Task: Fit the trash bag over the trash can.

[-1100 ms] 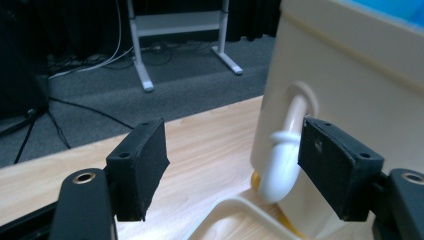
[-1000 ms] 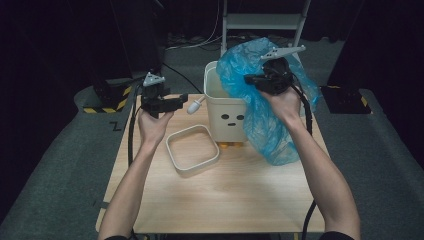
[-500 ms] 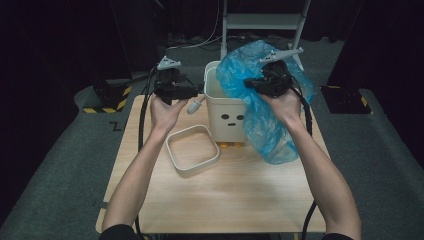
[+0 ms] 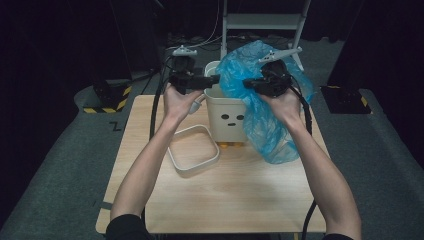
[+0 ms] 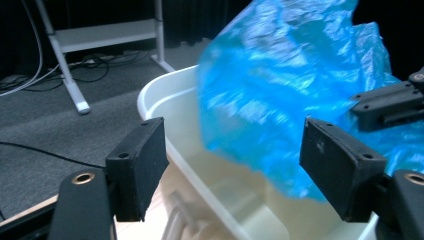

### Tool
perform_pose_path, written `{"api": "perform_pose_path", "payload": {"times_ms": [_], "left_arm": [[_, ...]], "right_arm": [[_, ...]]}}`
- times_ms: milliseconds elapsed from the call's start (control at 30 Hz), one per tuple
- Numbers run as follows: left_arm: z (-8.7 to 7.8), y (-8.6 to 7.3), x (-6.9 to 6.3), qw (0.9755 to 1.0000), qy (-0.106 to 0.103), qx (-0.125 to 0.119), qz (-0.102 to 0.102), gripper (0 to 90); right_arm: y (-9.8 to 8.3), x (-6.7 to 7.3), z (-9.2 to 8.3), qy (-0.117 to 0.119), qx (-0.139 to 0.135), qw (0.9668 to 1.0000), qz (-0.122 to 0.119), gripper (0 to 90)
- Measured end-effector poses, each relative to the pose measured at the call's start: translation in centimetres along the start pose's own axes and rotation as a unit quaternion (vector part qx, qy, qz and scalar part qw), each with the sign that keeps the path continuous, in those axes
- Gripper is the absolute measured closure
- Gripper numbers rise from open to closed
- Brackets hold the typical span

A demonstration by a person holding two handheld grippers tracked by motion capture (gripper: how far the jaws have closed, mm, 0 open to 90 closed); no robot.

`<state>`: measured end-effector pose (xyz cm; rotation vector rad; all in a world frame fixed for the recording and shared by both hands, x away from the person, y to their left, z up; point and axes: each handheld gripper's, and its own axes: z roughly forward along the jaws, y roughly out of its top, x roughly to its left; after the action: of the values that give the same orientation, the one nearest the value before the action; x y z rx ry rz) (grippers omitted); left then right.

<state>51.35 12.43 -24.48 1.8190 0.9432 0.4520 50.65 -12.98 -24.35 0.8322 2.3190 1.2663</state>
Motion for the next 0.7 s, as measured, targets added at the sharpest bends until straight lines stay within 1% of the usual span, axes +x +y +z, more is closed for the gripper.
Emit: {"api": "perform_pose_path", "payload": {"times_ms": [33, 100, 200, 267, 300, 333, 433, 533, 600, 633, 700], "left_arm": [[0.5, 0.3, -0.3, 1.0000, -0.001, 0.009, 0.003, 25.1], [1.2, 0.6, -0.7, 0.9998, -0.003, 0.017, 0.009, 23.7], [2.1, 1.2, -1.2, 0.9994, -0.013, 0.029, 0.013, 23.2], [2.7, 1.5, -1.4, 0.9992, -0.014, 0.035, 0.015, 23.6], [2.8, 1.6, -1.5, 0.9991, -0.016, 0.038, 0.015, 25.1], [3.0, 1.8, -1.5, 0.9989, -0.017, 0.041, 0.015, 26.2], [3.4, 2.0, -1.7, 0.9982, -0.019, 0.051, 0.023, 35.7], [3.8, 2.1, -1.9, 0.9975, -0.027, 0.056, 0.035, 49.5], [4.0, 2.1, -2.1, 0.9965, -0.029, 0.062, 0.049, 60.1], [4.2, 2.1, -2.1, 0.9960, -0.028, 0.067, 0.052, 66.3], [4.4, 2.0, -2.2, 0.9947, -0.024, 0.079, 0.061, 73.8]], "right_arm": [[0.1, 0.1, 0.0, 0.000, 0.001, 1.0000, -0.004, 89.8], [0.3, 0.2, 0.1, 0.000, 0.001, 1.0000, -0.007, 89.8], [0.7, 0.3, 0.2, 0.002, 0.000, 0.9999, -0.012, 89.7], [0.8, 0.5, 0.3, 0.003, 0.005, 0.9998, -0.017, 89.6], [0.8, 0.6, 0.3, 0.001, 0.007, 0.9997, -0.023, 89.6], [0.8, 0.7, 0.3, 0.001, 0.009, 0.9997, -0.023, 89.6], [0.8, 0.8, 0.2, 0.002, 0.008, 0.9996, -0.026, 89.4], [0.8, 0.7, 0.3, 0.001, 0.009, 0.9997, -0.025, 88.8], [0.8, 0.7, 0.3, 0.002, 0.007, 0.9997, -0.024, 86.5], [0.8, 0.6, 0.3, 0.003, 0.007, 0.9997, -0.022, 84.2], [0.7, 0.6, 0.3, 0.004, 0.007, 0.9998, -0.019, 80.0]]}}
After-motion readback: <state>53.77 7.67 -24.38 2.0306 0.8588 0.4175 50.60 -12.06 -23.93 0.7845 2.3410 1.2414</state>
